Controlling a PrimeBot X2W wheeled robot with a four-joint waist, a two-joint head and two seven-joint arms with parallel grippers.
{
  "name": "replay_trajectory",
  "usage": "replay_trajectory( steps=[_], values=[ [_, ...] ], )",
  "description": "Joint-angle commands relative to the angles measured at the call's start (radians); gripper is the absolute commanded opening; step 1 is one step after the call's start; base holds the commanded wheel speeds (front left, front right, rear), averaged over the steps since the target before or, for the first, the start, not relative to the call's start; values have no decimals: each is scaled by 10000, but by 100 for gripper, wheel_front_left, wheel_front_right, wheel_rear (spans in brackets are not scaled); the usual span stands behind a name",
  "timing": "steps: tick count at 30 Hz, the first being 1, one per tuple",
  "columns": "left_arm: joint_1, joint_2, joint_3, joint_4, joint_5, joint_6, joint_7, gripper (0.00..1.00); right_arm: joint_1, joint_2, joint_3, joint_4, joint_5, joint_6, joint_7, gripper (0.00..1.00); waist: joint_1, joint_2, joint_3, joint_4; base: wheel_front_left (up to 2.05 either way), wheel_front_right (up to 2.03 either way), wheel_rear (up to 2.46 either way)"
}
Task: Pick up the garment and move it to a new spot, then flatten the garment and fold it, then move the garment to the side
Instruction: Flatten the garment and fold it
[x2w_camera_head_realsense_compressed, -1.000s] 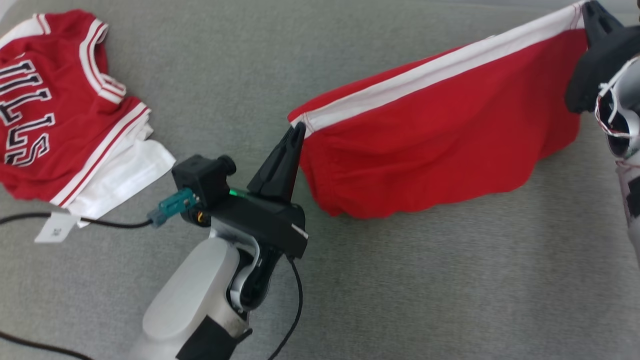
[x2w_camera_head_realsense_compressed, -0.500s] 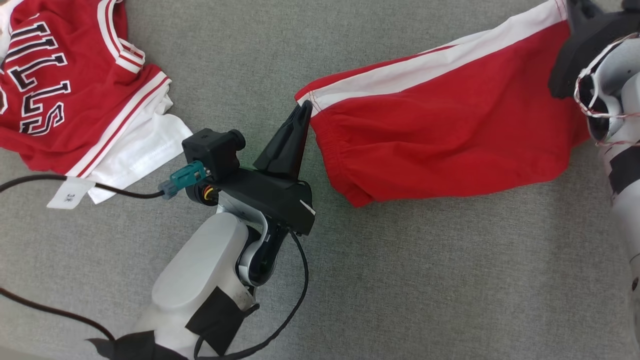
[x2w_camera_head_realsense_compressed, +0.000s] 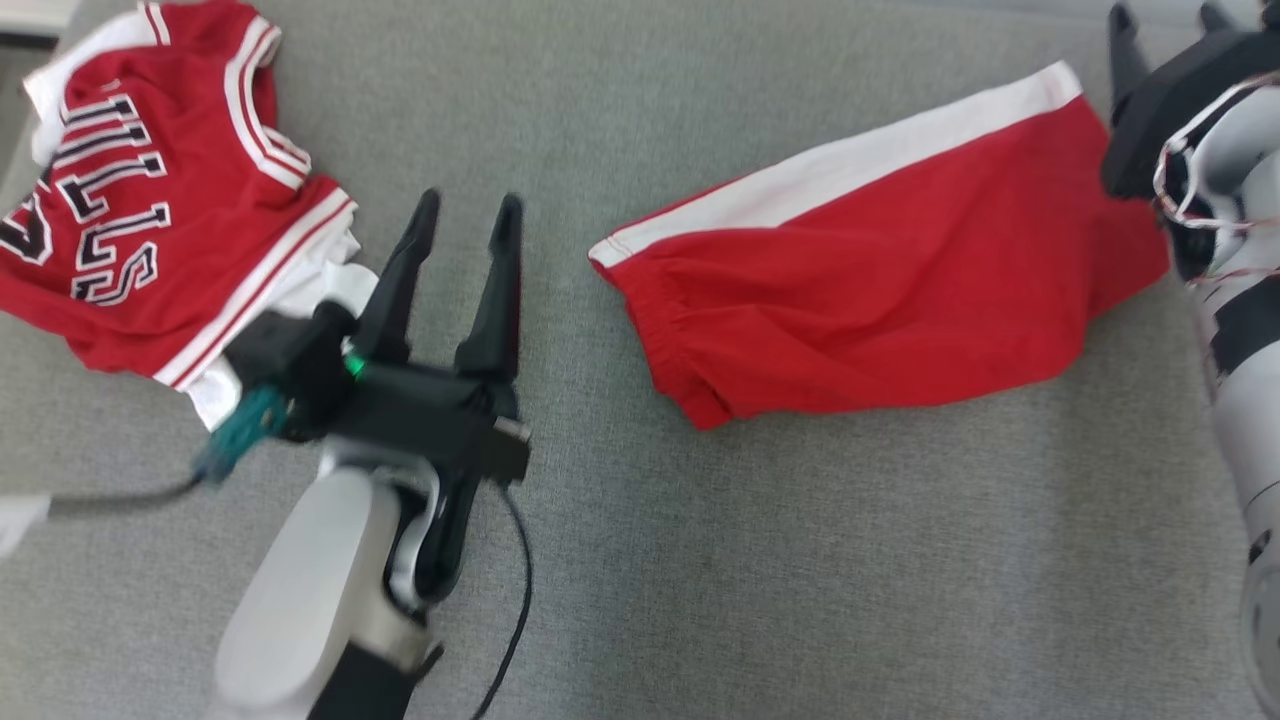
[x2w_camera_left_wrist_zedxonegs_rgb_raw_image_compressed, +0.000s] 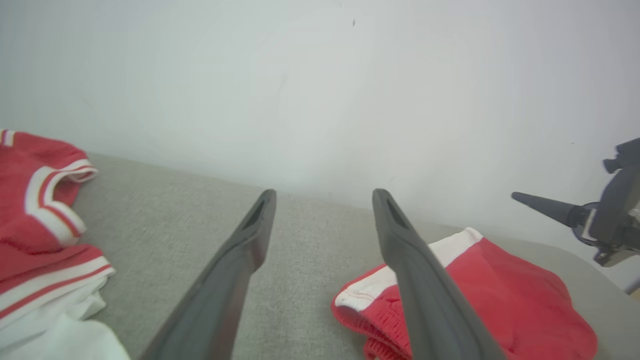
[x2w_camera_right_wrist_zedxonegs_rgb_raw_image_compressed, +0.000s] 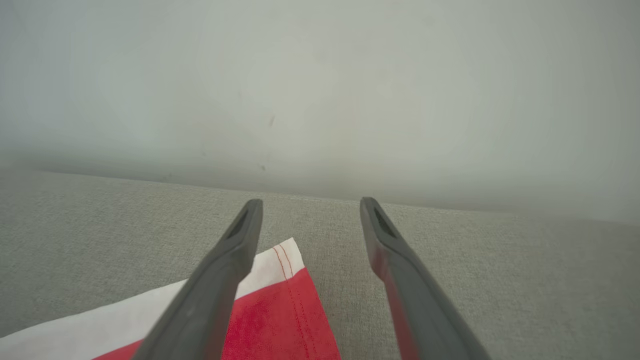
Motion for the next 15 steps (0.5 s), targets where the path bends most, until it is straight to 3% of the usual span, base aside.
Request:
replay_trajectory(
  steps=[1,7,15],
  values=[
    [379,56,139,-311,366,28,-30,100,202,122,-26,155,-40,-20,125,100,0,0,-503,-125,0,0,0],
    [2631,14,942,-2482,2047,-7,-31,100,732,-80,-421,835,347,-20,1142,100,0,0,-1066,143,0,0,0],
    [4430,-23,607,-3031,2751,-183,-32,100,1070,-638,-902,1101,314,-20,2121,100,0,0,-916,914,0,0,0]
  ],
)
